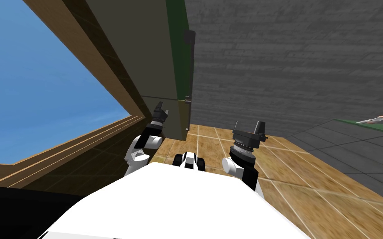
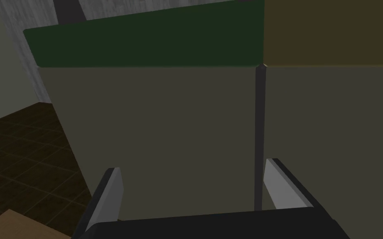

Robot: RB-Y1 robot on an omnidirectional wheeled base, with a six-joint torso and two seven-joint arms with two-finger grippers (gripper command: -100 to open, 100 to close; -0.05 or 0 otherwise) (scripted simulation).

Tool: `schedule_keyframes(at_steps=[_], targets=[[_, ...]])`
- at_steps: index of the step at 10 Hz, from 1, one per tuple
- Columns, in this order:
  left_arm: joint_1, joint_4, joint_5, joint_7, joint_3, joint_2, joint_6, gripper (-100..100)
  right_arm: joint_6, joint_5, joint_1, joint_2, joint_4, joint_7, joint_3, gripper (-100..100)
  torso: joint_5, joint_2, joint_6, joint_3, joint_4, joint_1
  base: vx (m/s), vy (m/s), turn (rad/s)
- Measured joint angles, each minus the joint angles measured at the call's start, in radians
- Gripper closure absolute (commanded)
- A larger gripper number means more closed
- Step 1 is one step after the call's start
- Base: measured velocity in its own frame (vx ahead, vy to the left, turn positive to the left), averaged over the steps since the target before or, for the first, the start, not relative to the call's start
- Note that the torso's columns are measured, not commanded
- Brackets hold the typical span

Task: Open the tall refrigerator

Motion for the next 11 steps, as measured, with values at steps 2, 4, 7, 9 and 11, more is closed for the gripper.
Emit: schedule_keyframes(at_steps=[2,4,7,9,11], targets=[[-0.017,-0.006,0.003,0.001,0.003,-0.003,0.052,-100,0.000,0.000,0.000,0.000,0.000,0.000,0.000,0,0.000,0.003,0.000,0.002,0.001,0.001,0.068,-0.045,-0.010],[-0.033,-0.015,0.003,-0.001,0.002,-0.010,0.105,-100,0.000,0.000,0.000,0.000,0.000,0.000,0.000,0,0.000,0.002,0.000,0.001,0.001,0.002,0.072,-0.022,-0.010],[-0.058,-0.021,0.006,-0.001,0.005,-0.018,0.181,-100,0.000,0.000,0.000,0.000,0.000,0.000,0.000,0,0.000,0.000,0.000,0.000,0.000,0.000,0.078,-0.029,-0.009],[-0.075,-0.023,0.008,-0.001,0.008,-0.021,0.228,-100,0.000,0.000,0.000,0.000,0.000,0.000,0.000,0,0.000,0.001,0.000,0.001,0.000,0.000,0.075,-0.040,-0.010],[-0.090,-0.028,0.012,-0.001,0.010,-0.024,0.276,-100,0.000,0.000,0.000,0.000,0.000,0.000,0.000,0,0.000,0.001,0.000,0.001,0.000,0.001,0.078,-0.037,-0.011]])
